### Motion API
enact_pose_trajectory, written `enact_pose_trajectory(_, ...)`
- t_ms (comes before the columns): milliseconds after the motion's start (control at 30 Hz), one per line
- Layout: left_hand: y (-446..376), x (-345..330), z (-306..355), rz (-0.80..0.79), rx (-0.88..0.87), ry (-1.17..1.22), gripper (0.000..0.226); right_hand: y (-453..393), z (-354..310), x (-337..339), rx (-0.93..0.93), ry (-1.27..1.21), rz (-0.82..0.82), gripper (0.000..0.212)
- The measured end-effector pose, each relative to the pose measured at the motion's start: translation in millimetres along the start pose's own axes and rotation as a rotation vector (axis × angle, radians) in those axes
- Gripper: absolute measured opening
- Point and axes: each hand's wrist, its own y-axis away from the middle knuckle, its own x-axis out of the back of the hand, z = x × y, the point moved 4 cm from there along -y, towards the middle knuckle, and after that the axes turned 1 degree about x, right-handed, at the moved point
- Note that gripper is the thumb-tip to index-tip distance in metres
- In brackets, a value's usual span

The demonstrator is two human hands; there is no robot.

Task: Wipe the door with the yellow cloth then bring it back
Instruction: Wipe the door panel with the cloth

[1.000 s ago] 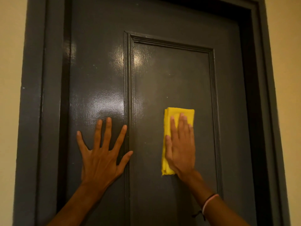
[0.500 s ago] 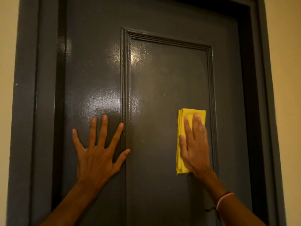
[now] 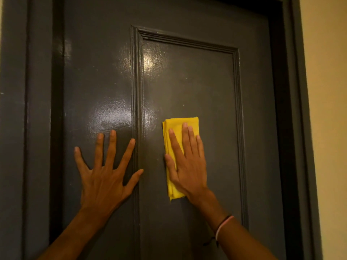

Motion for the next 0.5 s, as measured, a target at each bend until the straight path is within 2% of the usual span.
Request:
enact_pose_trajectory(167, 0.4, 0.1, 0.9, 0.006, -0.002, 0.002, 0.078, 6.3, 23.5, 2.9, 0.013, -0.002, 0.022, 0.060)
enact_pose_trajectory(433, -0.5, 0.4, 1.5, 0.006, 0.009, 0.005, 0.078, 28.9, 105.2, 10.7, -0.269, 0.017, 0.062, 0.059)
enact_pose_trajectory(500, -1.2, 1.8, 3.6, 0.006, 0.013, 0.010, 0.078, 31.4, 111.0, 10.2, -0.284, 0.030, 0.061, 0.060)
